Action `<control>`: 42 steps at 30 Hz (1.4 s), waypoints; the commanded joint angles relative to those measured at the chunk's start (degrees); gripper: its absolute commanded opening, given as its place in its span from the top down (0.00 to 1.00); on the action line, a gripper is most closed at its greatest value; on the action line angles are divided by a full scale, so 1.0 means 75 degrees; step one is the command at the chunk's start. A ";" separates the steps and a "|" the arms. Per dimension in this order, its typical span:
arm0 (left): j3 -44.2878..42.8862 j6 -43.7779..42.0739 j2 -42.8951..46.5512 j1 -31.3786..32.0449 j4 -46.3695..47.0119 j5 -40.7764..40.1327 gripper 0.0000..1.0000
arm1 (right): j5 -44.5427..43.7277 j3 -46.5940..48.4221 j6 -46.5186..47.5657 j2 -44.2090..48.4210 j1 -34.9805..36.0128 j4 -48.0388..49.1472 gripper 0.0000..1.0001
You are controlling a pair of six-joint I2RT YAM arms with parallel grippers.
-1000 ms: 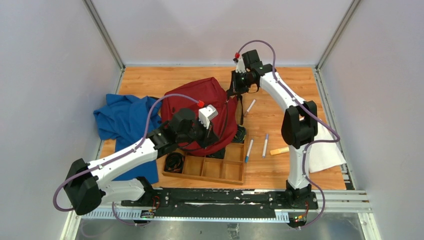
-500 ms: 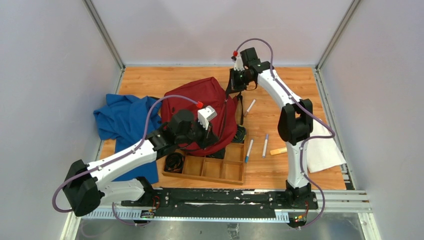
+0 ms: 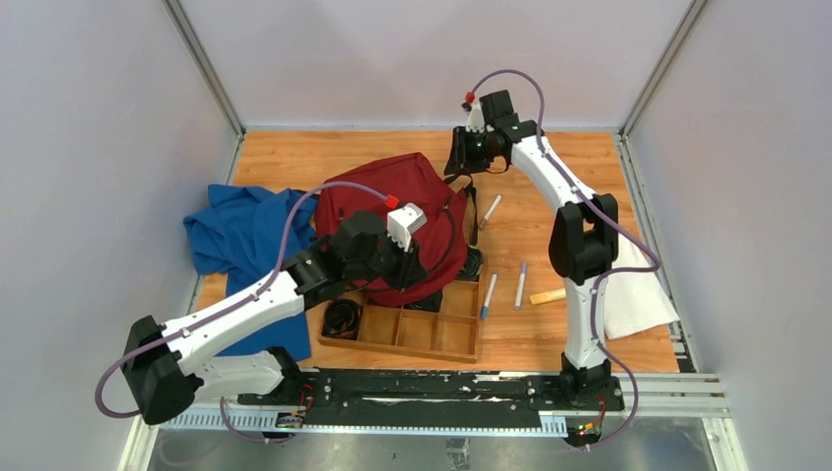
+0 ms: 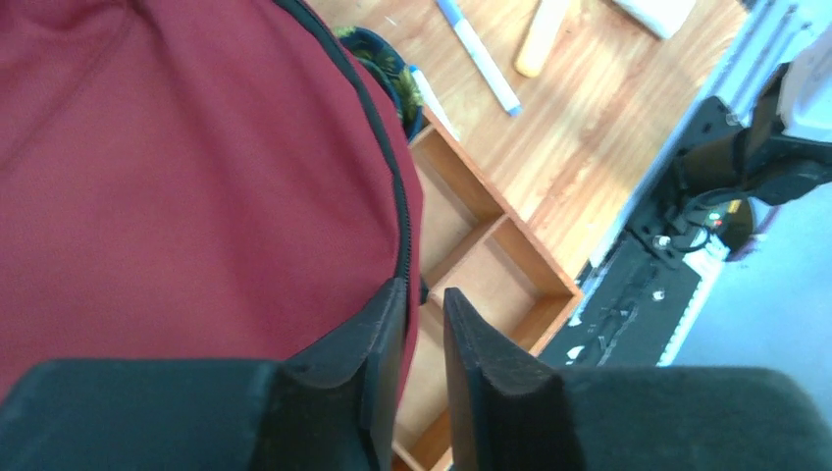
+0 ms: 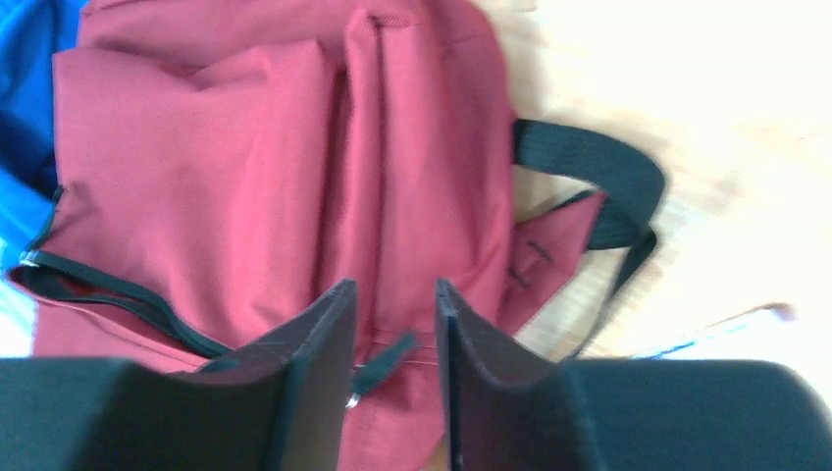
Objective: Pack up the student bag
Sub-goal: Zip the student bag at the center of the board, then adjust the student bag at the center of the board.
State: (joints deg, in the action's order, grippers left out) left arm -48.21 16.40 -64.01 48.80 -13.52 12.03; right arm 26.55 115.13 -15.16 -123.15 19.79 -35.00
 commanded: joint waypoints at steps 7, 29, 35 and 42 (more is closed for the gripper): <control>-0.1665 -0.0046 0.0563 0.0086 -0.1826 -0.2899 0.20 | -0.0759 -0.1204 0.0294 0.1799 -0.0270 0.0656 0.40; -0.3153 0.0731 -0.1682 -0.2818 -0.2673 -0.2980 0.20 | -0.3244 -0.7835 -0.0525 0.6929 0.0613 0.0284 0.41; -0.3655 0.0784 -0.2847 -0.3359 -0.2325 -0.2688 0.22 | -0.4381 -0.9116 -0.1127 0.7796 0.0539 -0.0156 0.41; -0.3815 0.0234 -0.3726 -0.3365 -0.2191 -0.1254 0.30 | -0.4509 -0.9399 -0.0917 0.7655 0.0129 -0.0293 0.40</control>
State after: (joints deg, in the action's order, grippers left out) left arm -75.13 20.67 -89.93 23.55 -31.38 -6.11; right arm -4.27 45.01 -21.91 -64.34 22.46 -35.88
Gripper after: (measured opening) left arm 0.708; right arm 0.609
